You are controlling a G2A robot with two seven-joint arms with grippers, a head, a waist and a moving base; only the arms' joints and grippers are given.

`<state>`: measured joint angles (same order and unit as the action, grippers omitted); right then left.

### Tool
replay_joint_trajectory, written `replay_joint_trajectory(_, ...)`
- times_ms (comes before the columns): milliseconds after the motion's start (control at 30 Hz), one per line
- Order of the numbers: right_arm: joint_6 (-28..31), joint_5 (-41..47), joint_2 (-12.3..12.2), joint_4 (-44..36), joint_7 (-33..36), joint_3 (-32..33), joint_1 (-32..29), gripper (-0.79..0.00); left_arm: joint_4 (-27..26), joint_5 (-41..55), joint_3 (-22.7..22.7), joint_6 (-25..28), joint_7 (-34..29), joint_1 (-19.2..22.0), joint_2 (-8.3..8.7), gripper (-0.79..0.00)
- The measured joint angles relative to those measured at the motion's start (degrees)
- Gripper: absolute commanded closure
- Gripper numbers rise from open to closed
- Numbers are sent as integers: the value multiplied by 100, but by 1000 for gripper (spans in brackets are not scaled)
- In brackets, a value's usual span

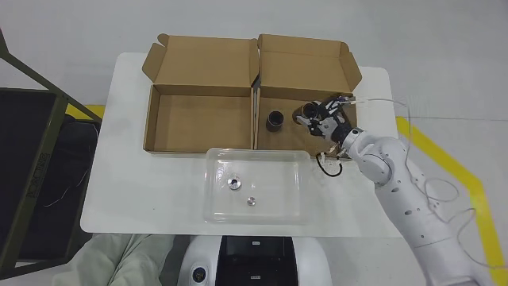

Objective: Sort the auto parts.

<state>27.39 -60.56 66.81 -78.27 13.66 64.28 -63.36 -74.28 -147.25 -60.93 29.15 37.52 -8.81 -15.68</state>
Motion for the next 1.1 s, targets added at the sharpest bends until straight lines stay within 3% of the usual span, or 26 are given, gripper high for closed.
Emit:
replay_joint_trajectory(500,-41,52,167,728,298,-489,481,0,0,0,0,0,0,0,0,-785)
replay_joint_trajectory(667,-37,57,212,871,336,-603,589,-163,0,0,0,0,0,0,0,-785)
replay_joint_trajectory(867,3,64,257,1005,408,-704,698,-268,0,0,0,0,0,0,0,-785)
replay_joint_trajectory(1033,10,57,284,1061,442,-760,753,-400,0,0,0,0,0,0,0,-785)
replay_joint_trajectory(1100,5,44,291,1053,455,-772,759,-502,0,0,0,0,0,0,0,-785)
